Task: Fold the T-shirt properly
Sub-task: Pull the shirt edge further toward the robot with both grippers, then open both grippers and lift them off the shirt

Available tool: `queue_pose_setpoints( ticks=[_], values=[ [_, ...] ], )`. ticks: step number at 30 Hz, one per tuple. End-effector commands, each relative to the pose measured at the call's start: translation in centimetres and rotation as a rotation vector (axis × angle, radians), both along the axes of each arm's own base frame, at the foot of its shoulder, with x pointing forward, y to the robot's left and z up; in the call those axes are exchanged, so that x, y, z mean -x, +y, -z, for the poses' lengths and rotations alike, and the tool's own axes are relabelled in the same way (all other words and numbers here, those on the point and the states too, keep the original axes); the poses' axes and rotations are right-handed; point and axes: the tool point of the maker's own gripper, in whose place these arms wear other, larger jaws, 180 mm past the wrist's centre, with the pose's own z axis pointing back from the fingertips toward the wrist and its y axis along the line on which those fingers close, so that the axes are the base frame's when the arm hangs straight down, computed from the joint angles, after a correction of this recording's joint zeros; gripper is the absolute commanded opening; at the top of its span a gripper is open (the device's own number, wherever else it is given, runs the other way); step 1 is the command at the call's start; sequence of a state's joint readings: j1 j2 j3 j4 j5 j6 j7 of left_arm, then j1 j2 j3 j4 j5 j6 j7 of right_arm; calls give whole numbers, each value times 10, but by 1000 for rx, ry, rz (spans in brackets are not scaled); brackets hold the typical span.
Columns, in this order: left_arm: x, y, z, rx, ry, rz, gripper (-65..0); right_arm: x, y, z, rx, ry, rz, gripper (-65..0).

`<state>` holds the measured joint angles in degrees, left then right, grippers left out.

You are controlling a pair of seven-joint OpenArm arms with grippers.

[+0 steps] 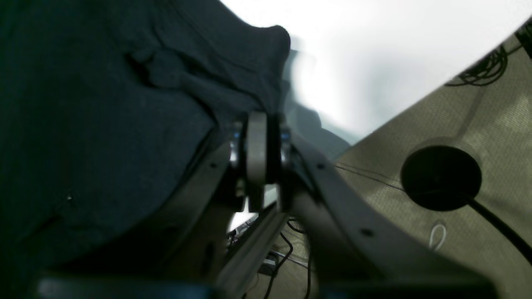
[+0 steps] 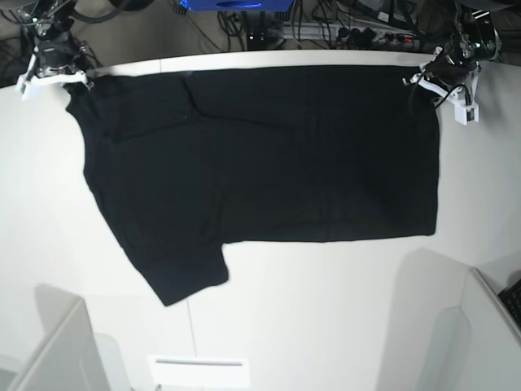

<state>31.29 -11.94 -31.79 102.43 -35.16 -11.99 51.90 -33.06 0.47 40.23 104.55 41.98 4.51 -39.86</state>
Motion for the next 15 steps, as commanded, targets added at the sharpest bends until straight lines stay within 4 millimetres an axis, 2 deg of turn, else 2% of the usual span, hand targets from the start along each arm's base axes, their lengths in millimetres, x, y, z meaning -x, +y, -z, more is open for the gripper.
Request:
queue_pose_setpoints(
  ticks=[1, 4, 8, 11, 13, 15],
  values=[
    [-4, 4, -7, -14, -23, 3, -630, -1, -4, -7, 16, -23, 2, -525],
    [-4, 4, -7, -15, -24, 5, -471, 2, -2, -5, 9, -25, 21, -428],
    [-5, 4, -9, -17, -29, 8, -270, 12, -17, -9, 27, -26, 89, -411],
    [-5, 7, -10, -20, -32, -1, -179, 22, -35, -15, 59, -26, 141, -408],
    [-2, 23, -16, -45, -44, -47, -150, 26, -43, -18, 75, -29, 156, -407],
    [-1, 40, -24, -72, -61, -87, -153, 27, -46, -20, 82, -32, 162, -407]
  ],
)
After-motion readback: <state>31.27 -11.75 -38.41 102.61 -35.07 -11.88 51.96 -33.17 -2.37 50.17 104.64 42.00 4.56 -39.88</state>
